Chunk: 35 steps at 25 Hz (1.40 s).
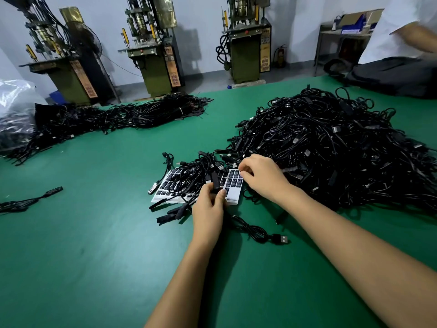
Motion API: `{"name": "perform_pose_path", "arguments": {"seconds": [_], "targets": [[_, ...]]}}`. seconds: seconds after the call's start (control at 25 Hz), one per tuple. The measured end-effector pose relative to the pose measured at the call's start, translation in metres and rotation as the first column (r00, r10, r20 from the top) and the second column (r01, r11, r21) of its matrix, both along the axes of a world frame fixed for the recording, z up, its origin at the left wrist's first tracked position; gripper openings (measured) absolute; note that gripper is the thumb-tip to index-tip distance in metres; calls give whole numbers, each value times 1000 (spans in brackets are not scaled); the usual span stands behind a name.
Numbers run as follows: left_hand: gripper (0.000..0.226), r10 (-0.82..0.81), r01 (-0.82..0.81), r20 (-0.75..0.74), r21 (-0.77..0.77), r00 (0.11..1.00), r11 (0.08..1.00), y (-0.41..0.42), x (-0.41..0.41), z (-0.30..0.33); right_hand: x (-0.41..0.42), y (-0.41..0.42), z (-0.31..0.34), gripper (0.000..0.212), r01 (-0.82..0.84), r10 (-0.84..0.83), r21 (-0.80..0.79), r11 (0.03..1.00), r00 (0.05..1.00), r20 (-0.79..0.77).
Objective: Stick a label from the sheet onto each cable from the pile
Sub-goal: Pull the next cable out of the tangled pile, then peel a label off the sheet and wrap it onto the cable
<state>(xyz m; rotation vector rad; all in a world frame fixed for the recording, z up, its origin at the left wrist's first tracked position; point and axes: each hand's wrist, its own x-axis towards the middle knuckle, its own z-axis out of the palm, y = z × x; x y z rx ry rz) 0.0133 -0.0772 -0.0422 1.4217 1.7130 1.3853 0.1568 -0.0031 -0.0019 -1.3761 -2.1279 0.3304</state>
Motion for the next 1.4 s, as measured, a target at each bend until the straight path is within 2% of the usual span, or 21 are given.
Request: {"name": "perform_pose_path", "arguments": {"seconds": [0.16,0.24,0.48,0.68,0.92,1.4], "targets": [[16,-37,37,-23,-40,999,999,3,-1,-3,-16,17,-2,18,12,13,-80,997,952,305],[15,-31,28,-58,-51,998,998,3,-2,-4,-17,21,-3,15,34,3,-99,994,937,350],[20,45,-70,-216,-109,975,992,4,0,-2,-14,28,-3,18,93,-29,-250,964,968,250],[18,44,-83,-348,-97,936,992,2,4,2,-21,32,-6,13,124,-51,-222,967,950,307],[18,72,-105,-361,-72,930,992,1,6,0,-26,31,-6,17,142,-60,-191,971,922,382],[17,90,-155,-457,-108,885,982,2,12,-1,-24,29,-1,14,174,-88,-305,936,957,275]]}}
